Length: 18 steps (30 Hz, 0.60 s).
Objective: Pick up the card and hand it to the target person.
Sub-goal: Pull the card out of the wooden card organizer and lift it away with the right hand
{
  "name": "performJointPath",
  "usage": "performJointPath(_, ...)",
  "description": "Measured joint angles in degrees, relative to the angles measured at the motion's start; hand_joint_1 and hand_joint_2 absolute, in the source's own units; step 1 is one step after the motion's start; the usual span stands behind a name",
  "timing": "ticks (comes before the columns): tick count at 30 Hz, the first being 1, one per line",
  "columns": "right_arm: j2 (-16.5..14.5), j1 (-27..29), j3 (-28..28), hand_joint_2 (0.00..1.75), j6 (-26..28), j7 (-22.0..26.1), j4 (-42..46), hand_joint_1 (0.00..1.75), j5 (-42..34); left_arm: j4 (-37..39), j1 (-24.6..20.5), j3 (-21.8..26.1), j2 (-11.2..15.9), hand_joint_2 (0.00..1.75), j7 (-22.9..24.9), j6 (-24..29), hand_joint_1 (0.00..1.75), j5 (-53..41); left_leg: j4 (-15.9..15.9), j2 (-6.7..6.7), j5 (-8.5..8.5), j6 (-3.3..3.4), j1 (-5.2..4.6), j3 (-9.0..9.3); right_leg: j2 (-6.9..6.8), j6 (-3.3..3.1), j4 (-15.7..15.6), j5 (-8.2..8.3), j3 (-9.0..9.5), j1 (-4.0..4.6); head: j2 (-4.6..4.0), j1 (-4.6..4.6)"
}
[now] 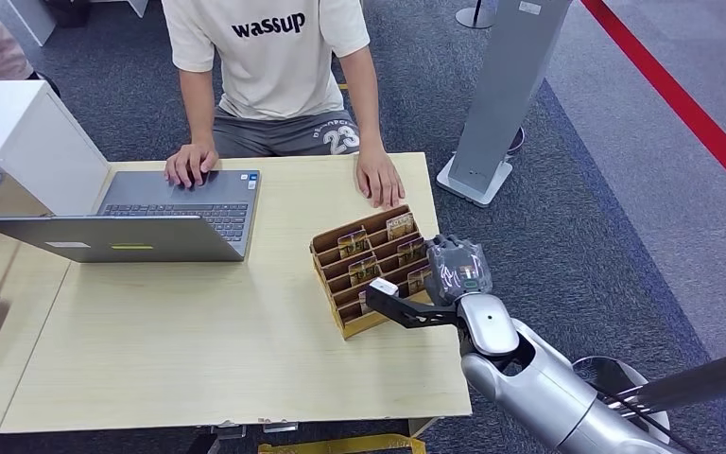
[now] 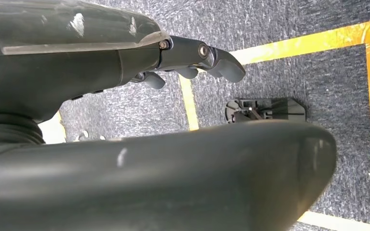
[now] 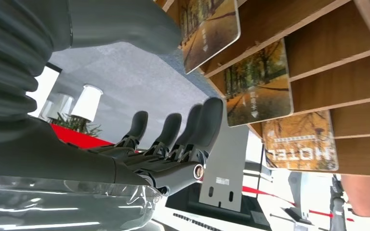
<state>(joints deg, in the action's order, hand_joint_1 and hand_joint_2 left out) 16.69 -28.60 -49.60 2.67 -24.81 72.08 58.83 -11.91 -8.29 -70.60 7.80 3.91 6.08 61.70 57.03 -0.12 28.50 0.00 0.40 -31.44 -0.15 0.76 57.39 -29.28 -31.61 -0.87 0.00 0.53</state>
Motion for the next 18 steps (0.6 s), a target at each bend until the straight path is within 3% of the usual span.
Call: performJointPath(18, 0.57, -0.15, 0.35, 1.75, 0.08, -0.28, -1.49, 0.81, -0.71, 0.00, -0.01, 0.00, 0.00, 0.00, 0.00, -0.01, 0.00, -0.02, 0.00, 0.00, 0.00, 0.00, 0.00, 0.00, 0.00, 0.00, 0.00, 0.00, 0.00, 0.00, 0.00, -0.01)
